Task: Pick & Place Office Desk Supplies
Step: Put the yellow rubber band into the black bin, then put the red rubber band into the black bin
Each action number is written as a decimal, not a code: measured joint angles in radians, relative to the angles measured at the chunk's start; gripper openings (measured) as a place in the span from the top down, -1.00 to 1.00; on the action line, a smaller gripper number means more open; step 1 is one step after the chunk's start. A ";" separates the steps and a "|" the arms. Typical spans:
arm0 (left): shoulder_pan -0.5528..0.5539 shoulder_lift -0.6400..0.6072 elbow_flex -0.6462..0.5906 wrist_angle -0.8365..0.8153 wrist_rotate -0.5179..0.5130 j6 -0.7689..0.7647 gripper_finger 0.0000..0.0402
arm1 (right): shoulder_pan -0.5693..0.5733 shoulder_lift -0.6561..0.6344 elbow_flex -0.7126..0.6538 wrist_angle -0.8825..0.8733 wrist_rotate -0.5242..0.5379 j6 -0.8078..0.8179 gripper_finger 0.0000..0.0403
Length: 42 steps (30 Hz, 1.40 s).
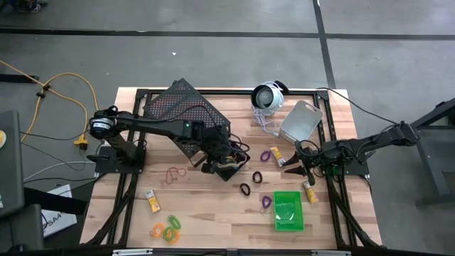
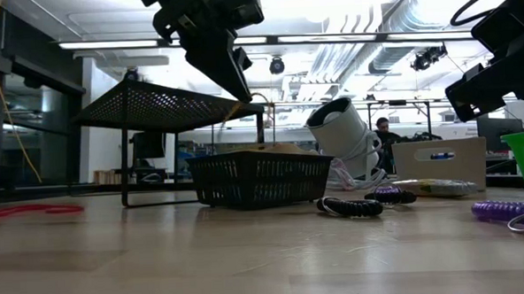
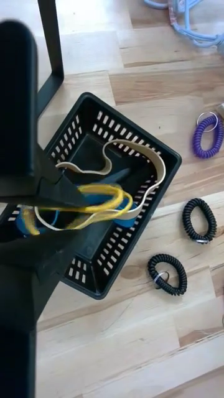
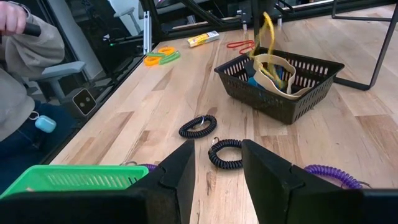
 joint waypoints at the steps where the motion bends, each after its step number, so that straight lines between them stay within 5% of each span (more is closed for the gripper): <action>1: 0.000 0.000 0.000 0.000 0.000 0.000 0.65 | 0.000 0.000 0.000 0.000 0.000 0.000 0.40; 24: -0.020 -0.001 0.001 -0.001 -0.009 -0.015 0.60 | 0.000 0.000 0.000 0.001 0.000 0.000 0.40; 29: -0.127 -0.010 0.014 -0.007 -0.047 -0.094 0.60 | 0.000 0.000 0.000 0.001 0.000 0.000 0.40; 37: -0.356 -0.012 0.014 -0.083 -0.269 -0.344 0.60 | 0.000 0.000 0.000 0.001 0.000 0.000 0.40; 42: -0.401 -0.012 0.014 -0.114 -0.311 -0.457 0.60 | 0.000 0.000 0.000 0.001 0.000 0.000 0.40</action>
